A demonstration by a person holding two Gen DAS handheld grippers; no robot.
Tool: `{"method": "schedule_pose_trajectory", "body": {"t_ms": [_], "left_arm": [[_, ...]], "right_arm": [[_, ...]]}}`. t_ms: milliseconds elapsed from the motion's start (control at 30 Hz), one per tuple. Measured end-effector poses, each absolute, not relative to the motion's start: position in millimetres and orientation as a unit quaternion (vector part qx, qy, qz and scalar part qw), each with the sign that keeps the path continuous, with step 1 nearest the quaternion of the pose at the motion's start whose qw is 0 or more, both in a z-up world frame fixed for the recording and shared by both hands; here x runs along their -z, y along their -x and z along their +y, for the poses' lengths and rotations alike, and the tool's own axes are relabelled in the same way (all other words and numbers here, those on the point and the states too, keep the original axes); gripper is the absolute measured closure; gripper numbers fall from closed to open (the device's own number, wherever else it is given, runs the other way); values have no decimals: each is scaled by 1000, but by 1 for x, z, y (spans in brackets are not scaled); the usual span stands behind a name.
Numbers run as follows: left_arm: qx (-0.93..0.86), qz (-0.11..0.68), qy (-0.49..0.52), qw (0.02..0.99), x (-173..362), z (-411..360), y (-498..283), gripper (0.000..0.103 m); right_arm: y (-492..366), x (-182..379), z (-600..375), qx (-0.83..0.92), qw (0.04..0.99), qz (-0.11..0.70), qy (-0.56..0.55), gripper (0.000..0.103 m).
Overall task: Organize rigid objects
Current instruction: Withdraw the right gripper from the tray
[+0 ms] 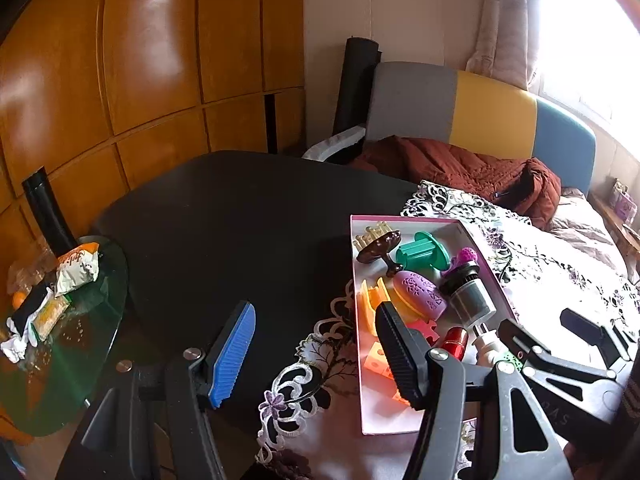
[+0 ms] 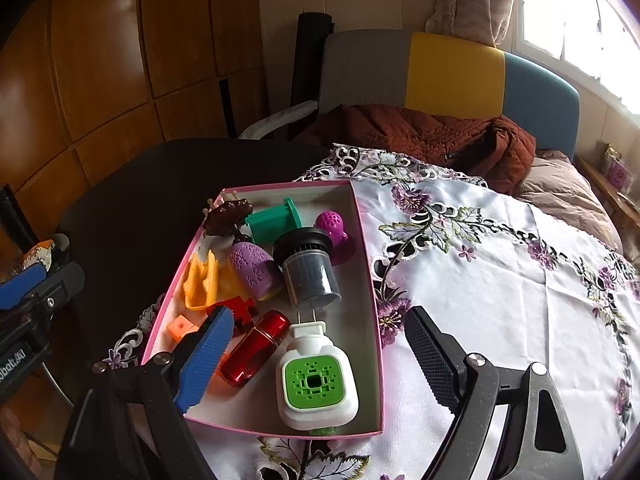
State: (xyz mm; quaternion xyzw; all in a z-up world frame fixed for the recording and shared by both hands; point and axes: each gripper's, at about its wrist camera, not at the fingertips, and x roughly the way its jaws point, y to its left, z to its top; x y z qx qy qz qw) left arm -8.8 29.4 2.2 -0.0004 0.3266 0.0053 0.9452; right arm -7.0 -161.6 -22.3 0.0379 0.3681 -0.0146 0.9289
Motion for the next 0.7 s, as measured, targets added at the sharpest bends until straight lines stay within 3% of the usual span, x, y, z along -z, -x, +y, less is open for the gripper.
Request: {"method": "schedule_pose_trajectory", "body": {"t_ms": [267, 367, 700], "left_arm": [[-8, 325, -2, 946, -2, 32, 9, 41], [-10, 318, 0, 948, -3, 34, 10, 50], [4, 320, 7, 948, -4, 36, 7, 52]], "right_arm": [[7, 18, -153, 9, 931, 364, -31, 15], [6, 18, -152, 7, 930, 366, -30, 15], [6, 19, -150, 8, 931, 363, -27, 15]]}}
